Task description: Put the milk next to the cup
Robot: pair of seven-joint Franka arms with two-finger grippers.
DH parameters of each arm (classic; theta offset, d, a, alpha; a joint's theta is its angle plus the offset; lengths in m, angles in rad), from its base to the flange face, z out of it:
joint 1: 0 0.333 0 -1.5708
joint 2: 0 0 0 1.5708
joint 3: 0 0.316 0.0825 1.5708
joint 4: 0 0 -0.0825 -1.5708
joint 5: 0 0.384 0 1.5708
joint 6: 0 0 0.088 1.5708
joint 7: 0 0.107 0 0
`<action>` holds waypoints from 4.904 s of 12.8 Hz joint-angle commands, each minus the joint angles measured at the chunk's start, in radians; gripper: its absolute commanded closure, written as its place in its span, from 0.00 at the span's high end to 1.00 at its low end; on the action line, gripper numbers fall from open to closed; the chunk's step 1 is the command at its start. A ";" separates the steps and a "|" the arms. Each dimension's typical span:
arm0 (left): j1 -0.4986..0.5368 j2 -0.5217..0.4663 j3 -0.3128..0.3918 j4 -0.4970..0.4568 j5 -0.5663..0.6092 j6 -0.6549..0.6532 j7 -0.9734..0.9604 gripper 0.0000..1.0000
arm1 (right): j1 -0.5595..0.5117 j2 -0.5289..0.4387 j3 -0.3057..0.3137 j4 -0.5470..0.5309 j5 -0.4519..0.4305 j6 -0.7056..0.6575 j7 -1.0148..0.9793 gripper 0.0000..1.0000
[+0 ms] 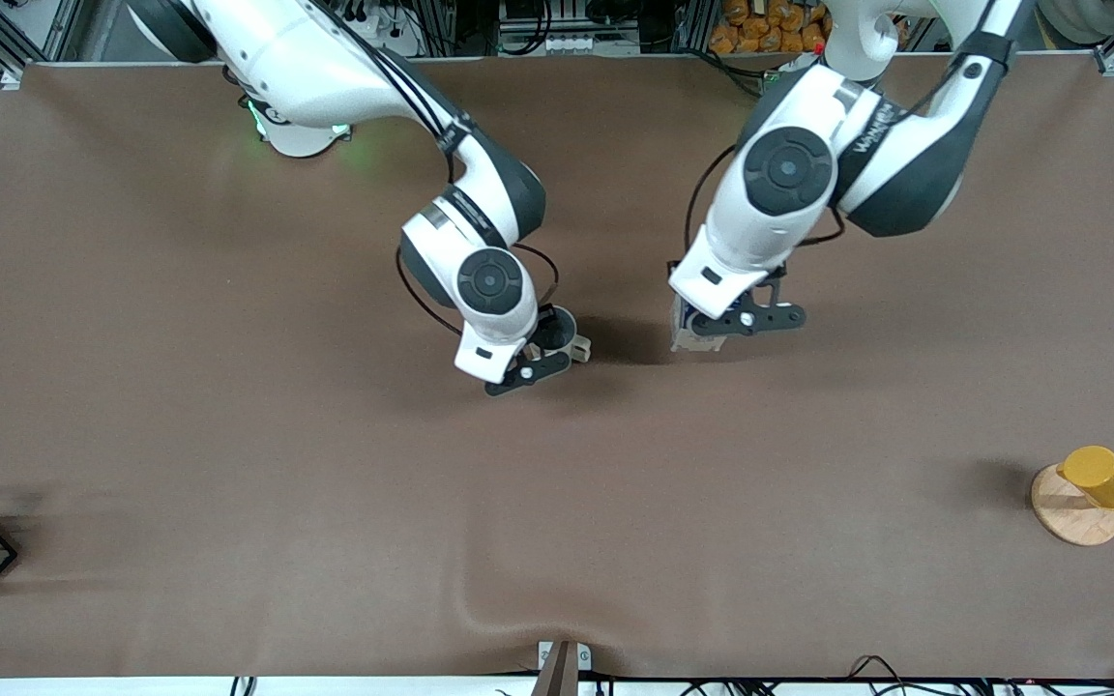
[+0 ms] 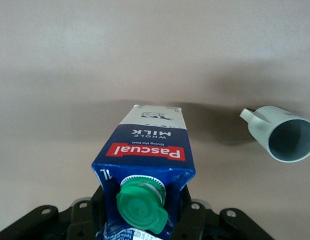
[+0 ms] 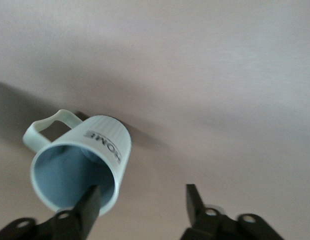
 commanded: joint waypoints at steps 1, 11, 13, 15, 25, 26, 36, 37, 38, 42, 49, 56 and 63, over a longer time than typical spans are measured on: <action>-0.055 0.008 -0.006 0.004 0.010 -0.011 -0.087 0.56 | -0.120 -0.151 0.015 -0.036 -0.011 -0.121 0.002 1.00; -0.300 0.140 -0.004 0.042 0.003 0.126 -0.348 0.55 | -0.518 -0.412 0.013 -0.125 -0.001 -0.336 -0.285 1.00; -0.331 0.182 -0.001 0.079 0.002 0.129 -0.351 0.55 | -0.579 -0.432 0.013 -0.127 -0.001 -0.377 -0.335 1.00; -0.339 0.221 -0.001 0.121 0.003 0.138 -0.350 0.55 | -0.618 -0.443 0.012 -0.128 -0.001 -0.376 -0.415 1.00; -0.370 0.286 0.039 0.145 0.008 0.182 -0.342 0.55 | -0.693 -0.641 0.010 -0.365 0.000 -0.155 -0.462 1.00; -0.370 0.286 0.039 0.145 0.022 0.182 -0.342 0.57 | -0.700 -0.640 0.010 -0.333 0.000 -0.181 -0.448 1.00; -0.364 0.224 0.039 0.159 0.033 0.193 -0.351 1.00 | -0.788 -0.644 0.002 -0.133 -0.015 -0.350 -0.426 1.00; -0.342 0.175 0.039 0.159 0.034 0.184 -0.356 1.00 | -0.726 -0.645 -0.057 -0.131 -0.015 -0.364 -0.419 1.00; -0.292 0.116 0.037 0.158 0.034 0.156 -0.356 1.00 | -0.632 -0.647 -0.146 -0.130 -0.012 -0.373 -0.387 1.00; -0.095 -0.079 0.036 0.158 0.031 0.072 -0.340 1.00 | -0.593 -0.644 -0.183 -0.119 0.002 -0.381 -0.345 1.00; 0.176 -0.191 0.037 0.159 0.034 -0.039 -0.104 1.00 | -0.595 -0.651 -0.188 -0.119 0.062 -0.434 -0.367 1.00; 0.351 -0.232 0.036 0.161 0.033 -0.059 0.351 1.00 | -0.599 -0.647 -0.188 -0.119 0.062 -0.445 -0.373 1.00; 0.184 -0.318 0.293 0.141 -0.007 -0.163 0.534 1.00 | -0.592 -0.640 -0.188 -0.118 0.065 -0.434 -0.373 1.00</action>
